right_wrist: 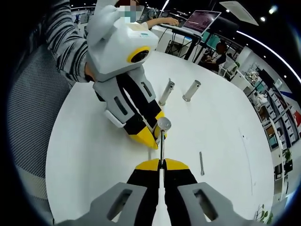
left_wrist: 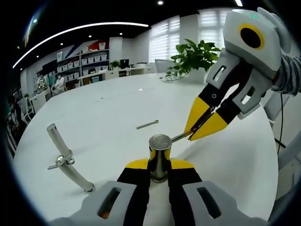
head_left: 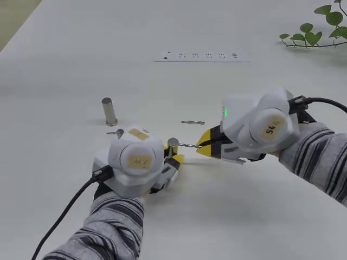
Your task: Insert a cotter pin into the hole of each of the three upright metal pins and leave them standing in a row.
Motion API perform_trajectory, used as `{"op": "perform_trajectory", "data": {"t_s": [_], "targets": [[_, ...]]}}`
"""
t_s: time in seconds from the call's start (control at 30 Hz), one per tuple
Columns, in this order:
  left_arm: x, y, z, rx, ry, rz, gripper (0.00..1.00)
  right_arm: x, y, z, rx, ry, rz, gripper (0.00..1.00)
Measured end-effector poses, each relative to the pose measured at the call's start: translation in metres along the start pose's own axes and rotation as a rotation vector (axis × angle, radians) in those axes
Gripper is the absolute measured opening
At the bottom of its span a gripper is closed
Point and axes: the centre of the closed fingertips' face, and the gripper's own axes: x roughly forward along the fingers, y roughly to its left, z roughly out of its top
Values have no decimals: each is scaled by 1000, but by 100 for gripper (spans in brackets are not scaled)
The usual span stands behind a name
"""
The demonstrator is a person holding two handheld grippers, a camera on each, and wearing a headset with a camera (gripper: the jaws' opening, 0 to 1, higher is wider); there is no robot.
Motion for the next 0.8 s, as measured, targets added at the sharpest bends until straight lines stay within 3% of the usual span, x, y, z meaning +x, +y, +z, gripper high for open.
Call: {"op": "perform_trajectory", "data": {"t_s": [0.8], "targets": [[-1,2,-1,4,-2,35,10,8,1,17,-36,10,16,0]]}}
